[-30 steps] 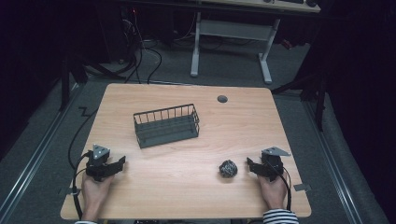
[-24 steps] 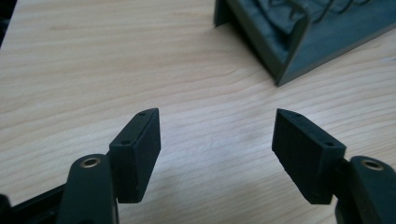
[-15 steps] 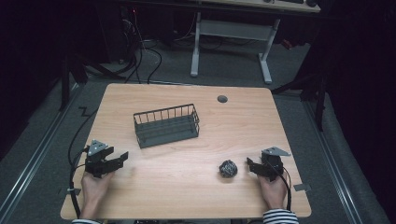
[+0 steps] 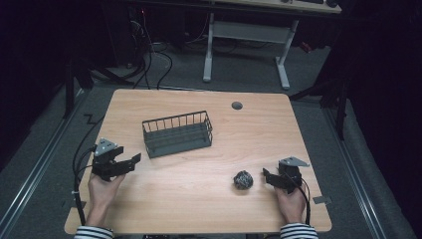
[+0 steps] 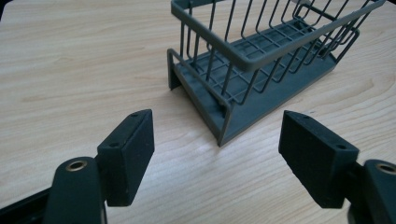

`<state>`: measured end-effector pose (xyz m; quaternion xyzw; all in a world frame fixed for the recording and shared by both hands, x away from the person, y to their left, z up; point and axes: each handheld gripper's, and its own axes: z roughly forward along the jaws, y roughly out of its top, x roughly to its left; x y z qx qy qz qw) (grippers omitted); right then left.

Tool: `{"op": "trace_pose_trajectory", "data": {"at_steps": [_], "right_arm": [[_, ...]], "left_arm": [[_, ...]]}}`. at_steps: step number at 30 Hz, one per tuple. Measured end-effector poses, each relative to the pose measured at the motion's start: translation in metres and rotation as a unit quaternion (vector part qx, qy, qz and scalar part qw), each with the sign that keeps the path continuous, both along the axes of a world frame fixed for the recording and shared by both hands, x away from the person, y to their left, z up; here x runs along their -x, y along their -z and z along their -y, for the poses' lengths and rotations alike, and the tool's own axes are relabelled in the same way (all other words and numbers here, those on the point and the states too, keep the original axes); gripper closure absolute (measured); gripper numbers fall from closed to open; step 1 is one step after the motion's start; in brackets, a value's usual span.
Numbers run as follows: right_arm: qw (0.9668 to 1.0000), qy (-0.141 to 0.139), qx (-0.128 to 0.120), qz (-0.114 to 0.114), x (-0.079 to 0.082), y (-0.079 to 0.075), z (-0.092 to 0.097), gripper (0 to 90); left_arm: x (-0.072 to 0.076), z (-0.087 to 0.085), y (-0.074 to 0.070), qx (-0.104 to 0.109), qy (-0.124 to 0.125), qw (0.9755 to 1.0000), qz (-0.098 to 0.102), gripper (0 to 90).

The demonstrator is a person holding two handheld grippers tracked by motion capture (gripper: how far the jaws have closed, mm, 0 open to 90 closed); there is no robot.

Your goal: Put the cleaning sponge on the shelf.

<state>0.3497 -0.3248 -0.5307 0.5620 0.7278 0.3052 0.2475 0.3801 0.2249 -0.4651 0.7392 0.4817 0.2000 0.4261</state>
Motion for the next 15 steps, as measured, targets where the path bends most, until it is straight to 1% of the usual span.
{"op": "trace_pose_trajectory", "data": {"at_steps": [2, 10, 11, 13, 15], "right_arm": [[1.0000, -0.001, 0.001, 0.001, 0.000, 0.000, 0.000, 29.8], [1.0000, -0.005, 0.001, 0.001, 0.001, 0.000, 0.000, 29.8], [1.0000, -0.006, 0.002, 0.001, 0.001, 0.000, 0.000, 29.9], [1.0000, -0.006, 0.002, 0.001, 0.001, 0.000, -0.001, 29.8], [1.0000, -0.006, 0.002, 0.001, 0.001, 0.000, -0.001, 29.9]], "left_arm": [[-0.002, 0.003, -0.003, -0.005, 0.001, 1.0000, -0.004, 27.0], [-0.012, 0.009, -0.017, 0.003, 0.005, 1.0000, -0.002, 27.3], [-0.013, 0.010, -0.018, 0.004, 0.004, 1.0000, -0.001, 27.3], [-0.018, 0.013, -0.021, 0.000, -0.008, 1.0000, 0.002, 29.0], [-0.023, 0.016, -0.023, -0.001, -0.009, 1.0000, -0.001, 30.1]]}}
